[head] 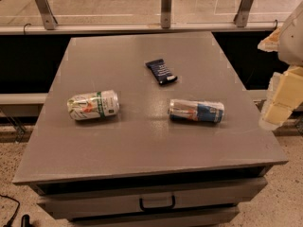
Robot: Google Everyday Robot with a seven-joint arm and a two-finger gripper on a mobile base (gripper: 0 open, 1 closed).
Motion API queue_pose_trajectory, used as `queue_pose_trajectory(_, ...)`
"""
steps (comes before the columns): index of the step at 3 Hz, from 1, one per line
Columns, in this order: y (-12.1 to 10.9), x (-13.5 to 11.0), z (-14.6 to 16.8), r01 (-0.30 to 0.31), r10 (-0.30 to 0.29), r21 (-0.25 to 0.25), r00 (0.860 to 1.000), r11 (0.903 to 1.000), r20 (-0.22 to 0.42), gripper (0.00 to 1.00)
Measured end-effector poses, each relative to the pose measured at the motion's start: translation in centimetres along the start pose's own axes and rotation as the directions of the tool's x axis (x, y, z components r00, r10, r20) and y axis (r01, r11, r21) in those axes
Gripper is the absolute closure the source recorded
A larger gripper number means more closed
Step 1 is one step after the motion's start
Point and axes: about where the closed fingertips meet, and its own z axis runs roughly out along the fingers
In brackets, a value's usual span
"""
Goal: Pick redbull can
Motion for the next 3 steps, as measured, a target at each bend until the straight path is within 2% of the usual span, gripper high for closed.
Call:
queue_pose_trajectory(1, 0.0, 0.0, 0.0, 0.0, 0.0, 0.0, 1.0, 1.0, 0.0, 0.0)
queue_pose_trajectory(3, -0.3, -3.1, 3.4, 0.084, -0.082, -0.036, 0.995, 0.9958, 0.053, 0.0)
